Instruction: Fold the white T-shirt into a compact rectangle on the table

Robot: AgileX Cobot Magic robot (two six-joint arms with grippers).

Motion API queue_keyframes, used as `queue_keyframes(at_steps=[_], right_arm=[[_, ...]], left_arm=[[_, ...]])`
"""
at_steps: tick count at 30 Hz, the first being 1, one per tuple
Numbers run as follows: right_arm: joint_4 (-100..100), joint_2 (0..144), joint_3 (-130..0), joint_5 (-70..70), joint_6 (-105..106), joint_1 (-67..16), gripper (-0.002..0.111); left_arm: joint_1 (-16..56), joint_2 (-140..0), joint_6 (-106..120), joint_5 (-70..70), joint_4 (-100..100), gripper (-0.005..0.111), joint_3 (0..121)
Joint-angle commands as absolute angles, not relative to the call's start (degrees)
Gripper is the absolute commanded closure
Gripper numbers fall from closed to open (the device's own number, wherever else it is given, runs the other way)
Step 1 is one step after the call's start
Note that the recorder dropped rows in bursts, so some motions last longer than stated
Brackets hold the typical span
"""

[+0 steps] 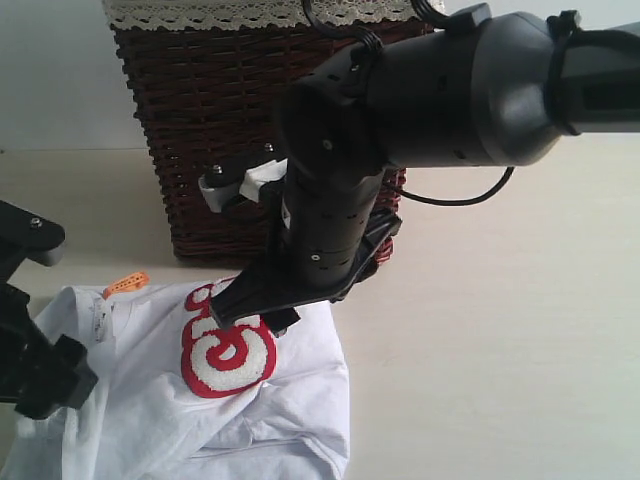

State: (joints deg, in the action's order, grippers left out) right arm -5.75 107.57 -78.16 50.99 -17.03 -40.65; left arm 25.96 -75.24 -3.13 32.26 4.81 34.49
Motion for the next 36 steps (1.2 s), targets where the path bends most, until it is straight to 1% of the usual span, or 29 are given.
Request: queue_keyframes(at_steps=[1, 6, 8, 9, 11, 12, 13, 17, 21, 27, 28, 29, 30, 32, 33, 34, 35, 36], right_arm=[[-6.5, 106.5, -78.6, 51.8, -16.8, -40.2, 0.048], [-6.5, 105.7, -78.6, 52.2, -16.8, -40.2, 0.048], [-6.5, 105.7, -78.6, 52.6, -16.7, -40.2, 0.048], [-6.6, 105.7, -78.6, 52.6, -16.6, -40.2, 0.049], [-7.0, 105.7, -78.6, 52.8, -16.6, -40.2, 0.049], [-7.9, 105.7, -78.6, 53.0, -16.6, -40.2, 0.049], [-8.9, 105.7, -78.6, 53.4, -16.6, -40.2, 0.049], [-14.0, 105.7, -75.8, 53.6, -18.1, -39.9, 0.049], [-12.7, 105.7, -70.0, 48.7, -18.5, -37.5, 0.049], [-5.8, 105.6, -65.9, 43.3, -16.2, -36.6, 0.049], [-4.1, 105.6, -65.9, 42.3, -15.0, -36.6, 0.049], [-3.8, 105.4, -65.9, 41.5, -15.0, -36.6, 0.049], [-3.5, 104.8, -65.9, 39.6, -15.0, -36.6, 0.049], [-3.4, 104.1, -65.9, 35.8, -15.0, -36.6, 0.049], [-3.4, 104.1, -65.9, 35.0, -15.0, -36.6, 0.049], [-3.2, 104.3, -65.9, 33.2, -15.0, -36.6, 0.049], [-2.9, 104.7, -65.9, 32.3, -15.0, -36.6, 0.050], [-1.2, 105.6, -65.9, 29.8, -14.2, -36.6, 0.054]], left_arm=[[25.6, -80.7, -2.8, 25.7, -1.0, 0.041, 34.1], [25.6, -88.2, -3.7, 22.5, -2.8, 0.043, 34.1], [25.6, -90.4, -3.7, 21.0, -2.8, 0.048, 34.1], [25.6, -91.2, -3.7, 20.2, -2.8, 0.056, 34.2], [25.6, -91.7, -3.4, 20.6, -2.4, 0.080, 35.1], [25.6, -91.6, -3.4, 21.5, -1.4, 0.097, 35.9], [25.6, -91.1, -3.1, 22.9, 0.4, 0.106, 36.7], [25.6, -86.8, -3.5, 27.6, 6.6, 0.107, 40.2], [25.6, -82.1, -3.5, 28.4, 12.2, 0.107, 43.0], [24.5, -85.8, -3.5, 26.2, 16.0, 0.106, 43.5], [23.9, -88.1, -3.5, 28.2, 15.6, 0.100, 43.5], [23.7, -89.3, -3.5, 29.7, 16.7, 0.091, 43.5], [23.1, -90.3, -4.0, 31.8, 17.1, 0.076, 43.5], [21.9, -90.0, -8.2, 32.2, 16.9, 0.053, 43.5], [21.6, -89.4, -8.8, 32.2, 17.1, 0.050, 43.5], [21.4, -87.9, -9.6, 32.2, 17.6, 0.052, 43.5], [21.2, -86.9, -9.9, 31.9, 17.0, 0.056, 43.5], [21.2, -85.4, -10.3, 30.6, 13.4, 0.066, 43.5]])
